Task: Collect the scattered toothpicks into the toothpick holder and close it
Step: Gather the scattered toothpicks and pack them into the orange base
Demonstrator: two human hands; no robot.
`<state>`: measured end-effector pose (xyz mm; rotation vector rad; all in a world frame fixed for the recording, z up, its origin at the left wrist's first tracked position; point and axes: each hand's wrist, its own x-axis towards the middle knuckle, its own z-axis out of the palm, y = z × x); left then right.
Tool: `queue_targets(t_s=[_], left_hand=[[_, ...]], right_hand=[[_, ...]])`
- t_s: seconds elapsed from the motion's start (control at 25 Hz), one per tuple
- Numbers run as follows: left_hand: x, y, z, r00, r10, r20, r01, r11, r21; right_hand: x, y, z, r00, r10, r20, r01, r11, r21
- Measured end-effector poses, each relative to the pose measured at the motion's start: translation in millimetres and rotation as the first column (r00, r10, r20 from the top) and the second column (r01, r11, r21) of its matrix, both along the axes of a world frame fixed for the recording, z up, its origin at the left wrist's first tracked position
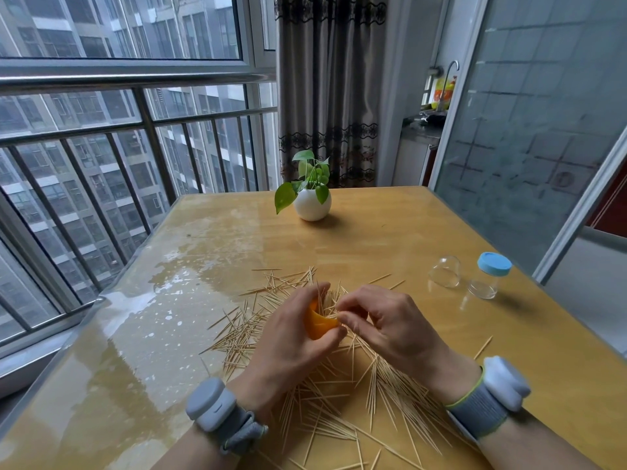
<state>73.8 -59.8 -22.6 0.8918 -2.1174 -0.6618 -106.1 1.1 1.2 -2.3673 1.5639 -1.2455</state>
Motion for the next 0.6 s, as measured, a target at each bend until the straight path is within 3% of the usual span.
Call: queue_targets(t_s=[0.16, 0.24, 0.28, 0.4, 0.52, 0.6], left_hand=[[1.2, 1.1, 1.0, 1.000, -0.023, 0.005, 0.023, 0.999, 0.037], [0.9, 1.3, 1.2, 1.000, -0.027, 0.002, 0.027, 0.999, 0.040], [0.5, 1.7, 1.3, 0.999, -0.035, 0.008, 0.034, 0.999, 0.036], [-0.8, 3.5, 1.0, 0.998, -0.061, 0.026, 0.060, 0.998, 0.031], [1.0, 2.9, 1.7, 1.000, -0.023, -0.006, 0.023, 0.999, 0.042], [1.9, 1.8, 1.7, 0.999, 0.011, -0.033, -0.009, 0.999, 0.042]], right_hand=[[-1.6, 4.1, 5.1, 0.957, -0.140, 0.255, 0.169, 0.981, -0.093], [-1.9, 5.1, 6.1, 0.881, -0.148, 0.450, 0.153, 0.988, 0.025], [-0.3, 4.2, 5.5, 0.865, -0.154, 0.478, 0.121, 0.988, 0.098], [7.0, 1.0, 0.1, 0.941, -0.145, 0.307, 0.100, 0.982, 0.158], [0.4, 4.7, 7.5, 0.933, -0.164, 0.320, 0.119, 0.981, 0.156], [-5.3, 8.2, 11.6, 0.952, -0.136, 0.275, 0.064, 0.965, 0.254]])
